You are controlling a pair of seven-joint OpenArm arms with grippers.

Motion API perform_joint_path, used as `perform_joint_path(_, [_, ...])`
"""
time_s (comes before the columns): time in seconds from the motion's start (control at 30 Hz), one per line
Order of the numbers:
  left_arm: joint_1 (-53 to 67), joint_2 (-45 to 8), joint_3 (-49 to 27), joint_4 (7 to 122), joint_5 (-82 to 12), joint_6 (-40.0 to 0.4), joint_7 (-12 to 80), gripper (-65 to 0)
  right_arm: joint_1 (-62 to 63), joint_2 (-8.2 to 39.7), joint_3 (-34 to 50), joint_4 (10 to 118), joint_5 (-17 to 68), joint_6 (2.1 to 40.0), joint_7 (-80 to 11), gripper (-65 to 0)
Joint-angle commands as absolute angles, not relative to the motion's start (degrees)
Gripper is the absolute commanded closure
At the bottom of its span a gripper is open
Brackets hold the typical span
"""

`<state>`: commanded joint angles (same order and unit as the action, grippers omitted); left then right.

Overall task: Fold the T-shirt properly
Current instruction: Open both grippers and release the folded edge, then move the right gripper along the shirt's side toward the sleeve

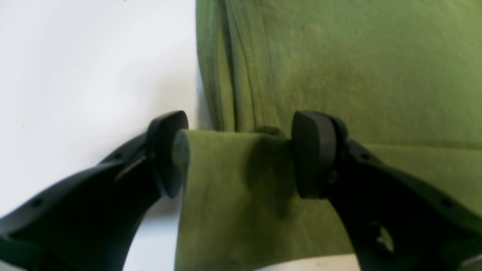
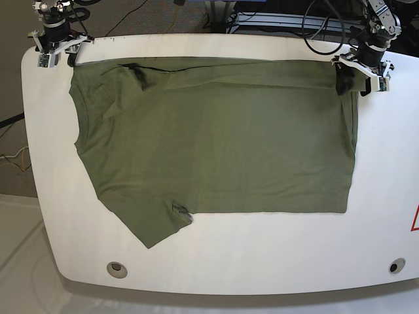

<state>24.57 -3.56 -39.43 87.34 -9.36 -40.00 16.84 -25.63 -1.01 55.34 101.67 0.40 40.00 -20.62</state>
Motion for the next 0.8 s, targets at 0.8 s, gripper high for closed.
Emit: perform_joint_path(0.8, [23.25, -1.63, -43.47, 104.31, -9.36, -40.0, 16.84, -41.3, -23.25, -1.71, 52.0, 108.35, 0.22, 40.0, -20.7, -29.0])
